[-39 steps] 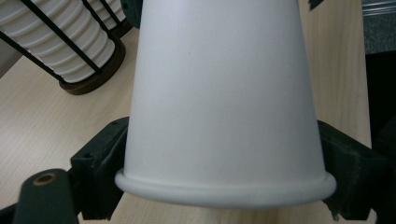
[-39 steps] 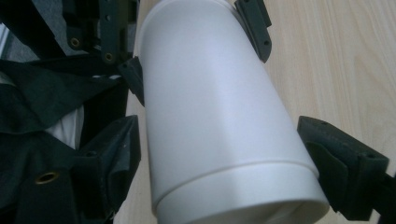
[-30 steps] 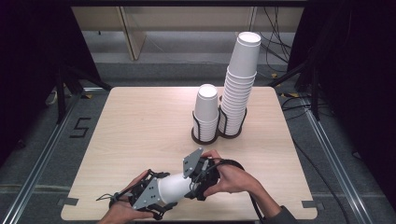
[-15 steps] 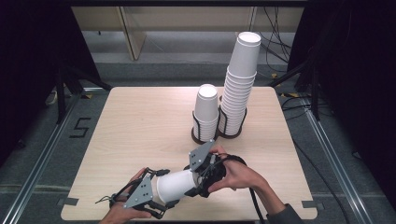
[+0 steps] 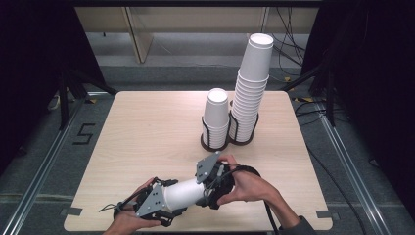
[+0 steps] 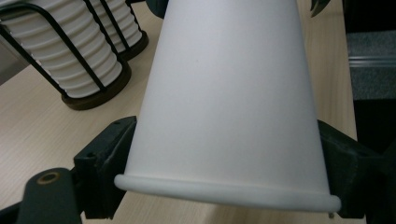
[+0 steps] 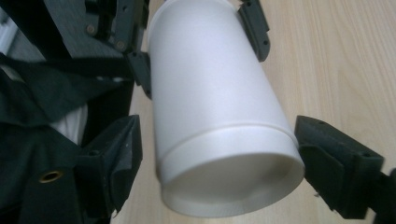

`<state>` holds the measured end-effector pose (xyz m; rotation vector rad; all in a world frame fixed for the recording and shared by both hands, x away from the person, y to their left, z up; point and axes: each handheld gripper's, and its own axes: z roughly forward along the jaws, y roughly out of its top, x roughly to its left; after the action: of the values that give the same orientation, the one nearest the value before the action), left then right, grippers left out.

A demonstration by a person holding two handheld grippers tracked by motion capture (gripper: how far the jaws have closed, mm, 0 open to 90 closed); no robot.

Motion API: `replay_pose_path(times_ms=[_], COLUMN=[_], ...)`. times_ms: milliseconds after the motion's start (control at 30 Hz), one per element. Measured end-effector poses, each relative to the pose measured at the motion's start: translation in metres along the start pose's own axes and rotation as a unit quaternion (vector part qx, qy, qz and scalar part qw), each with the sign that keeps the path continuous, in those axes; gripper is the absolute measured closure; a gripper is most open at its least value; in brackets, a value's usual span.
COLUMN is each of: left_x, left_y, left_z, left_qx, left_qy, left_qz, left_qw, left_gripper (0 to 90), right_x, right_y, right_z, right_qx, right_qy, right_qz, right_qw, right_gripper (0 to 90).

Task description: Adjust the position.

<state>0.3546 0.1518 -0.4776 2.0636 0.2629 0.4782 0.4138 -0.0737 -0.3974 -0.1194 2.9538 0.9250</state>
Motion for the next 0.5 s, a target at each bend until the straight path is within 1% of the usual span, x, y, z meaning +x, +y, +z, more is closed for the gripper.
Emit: replay_pose_path(times_ms=[33,67,100,133,167,200,233,267,300,333,367,400,433,467,500], left_x=[-0.001,-0.002,-0.003,-0.005,-0.006,-0.006,-0.007,-0.007,-0.007,-0.007,-0.007,-0.007,-0.006,-0.006,-0.005], left_y=[0.002,0.004,0.006,0.007,0.008,0.009,0.010,0.010,0.010,0.010,0.010,0.009,0.008,0.007,0.006], left_z=[0.000,0.000,0.000,0.001,0.000,0.000,0.001,0.000,0.000,0.000,0.000,0.001,0.001,0.001,0.001], left_qx=[0.006,0.009,0.022,0.017,0.025,0.027,0.022,0.023,0.023,0.026,0.026,0.022,0.017,0.003,-0.011], left_qy=[0.003,0.001,-0.002,0.002,-0.003,-0.003,-0.003,-0.006,-0.007,-0.007,-0.007,-0.004,-0.005,-0.003,-0.002], left_qz=[0.004,0.006,0.011,0.011,0.015,0.018,0.017,0.017,0.019,0.024,0.024,0.025,0.022,0.019,0.015], left_qw=[1.0000,0.9999,0.9997,0.9998,0.9996,0.9995,0.9996,0.9996,0.9995,0.9994,0.9994,0.9994,0.9996,0.9998,0.9998], left_gripper=[16.8,16.8,16.9,16.9,16.9,17.0,17.0,17.0,17.0,17.0,17.0,16.7,15.9,13.9,12.6], right_x=[0.005,0.007,0.009,0.011,0.013,0.015,0.018,0.021,0.017,0.018,0.019,0.019,0.020,0.019,0.015], right_y=[0.003,0.005,0.008,0.010,0.012,0.014,0.015,0.015,0.016,0.015,0.014,0.014,0.014,0.013,0.013], right_z=[0.001,0.003,0.006,0.009,0.012,0.015,0.017,0.019,0.022,0.023,0.024,0.025,0.024,0.023,0.023], right_qx=[0.018,0.045,0.058,0.067,0.078,0.088,0.106,0.117,0.116,0.126,0.132,0.130,0.129,0.126,0.112], right_qy=[-0.015,-0.033,-0.035,-0.039,-0.040,-0.041,-0.049,-0.051,-0.044,-0.051,-0.053,-0.053,-0.053,-0.052,-0.040], right_qz=[-0.002,-0.020,-0.035,-0.046,-0.060,-0.068,-0.064,-0.055,-0.088,-0.082,-0.077,-0.083,-0.081,-0.079,-0.099], right_qw=[0.9997,0.9983,0.9971,0.9959,0.9943,0.9930,0.9911,0.9903,0.9884,0.9874,0.9869,0.9865,0.9870,0.9876,0.9880], right_gripper=[18.7,18.9,19.8,20.1,20.1,19.8,20.9,22.3,23.7,24.3,24.9,25.2,25.3,25.1,25.1])
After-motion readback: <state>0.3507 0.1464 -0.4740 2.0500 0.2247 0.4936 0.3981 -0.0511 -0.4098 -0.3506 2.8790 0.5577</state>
